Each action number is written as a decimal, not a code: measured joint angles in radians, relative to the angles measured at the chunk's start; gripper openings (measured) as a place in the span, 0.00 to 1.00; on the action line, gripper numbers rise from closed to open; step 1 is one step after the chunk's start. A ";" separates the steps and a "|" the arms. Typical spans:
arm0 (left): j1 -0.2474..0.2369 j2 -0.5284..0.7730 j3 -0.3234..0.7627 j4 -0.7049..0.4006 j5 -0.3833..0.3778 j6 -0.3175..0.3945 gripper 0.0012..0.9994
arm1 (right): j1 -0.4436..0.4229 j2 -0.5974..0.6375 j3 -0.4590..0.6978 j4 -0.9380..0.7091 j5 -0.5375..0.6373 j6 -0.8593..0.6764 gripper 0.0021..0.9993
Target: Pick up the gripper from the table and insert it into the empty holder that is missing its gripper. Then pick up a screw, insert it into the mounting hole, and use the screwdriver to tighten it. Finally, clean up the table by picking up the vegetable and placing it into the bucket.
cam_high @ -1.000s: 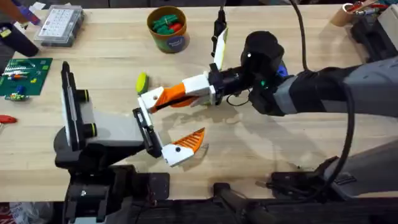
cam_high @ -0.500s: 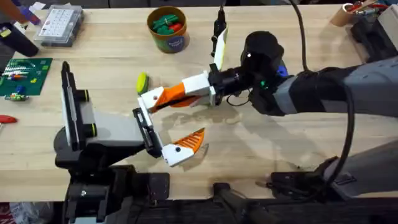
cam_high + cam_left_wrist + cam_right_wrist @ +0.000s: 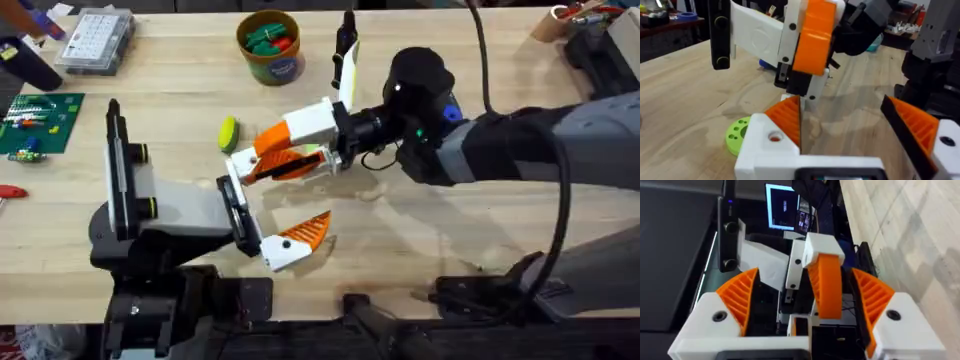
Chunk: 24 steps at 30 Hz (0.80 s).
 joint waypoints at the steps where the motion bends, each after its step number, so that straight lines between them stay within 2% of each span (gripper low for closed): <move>1: 0.000 0.000 0.000 0.000 0.000 0.000 0.99 | 0.000 0.000 0.000 0.000 0.000 0.000 1.00; 12: 0.000 0.000 0.000 0.000 0.000 0.000 0.99 | -0.004 0.000 0.000 -0.001 0.000 0.000 1.00; 18: 0.000 0.000 0.000 0.000 0.000 0.000 0.99 | -0.045 0.000 0.000 -0.007 0.000 -0.034 1.00; 24: 0.000 0.000 0.000 0.000 0.000 0.000 0.99 | -0.096 0.000 0.003 -0.147 0.002 -0.146 1.00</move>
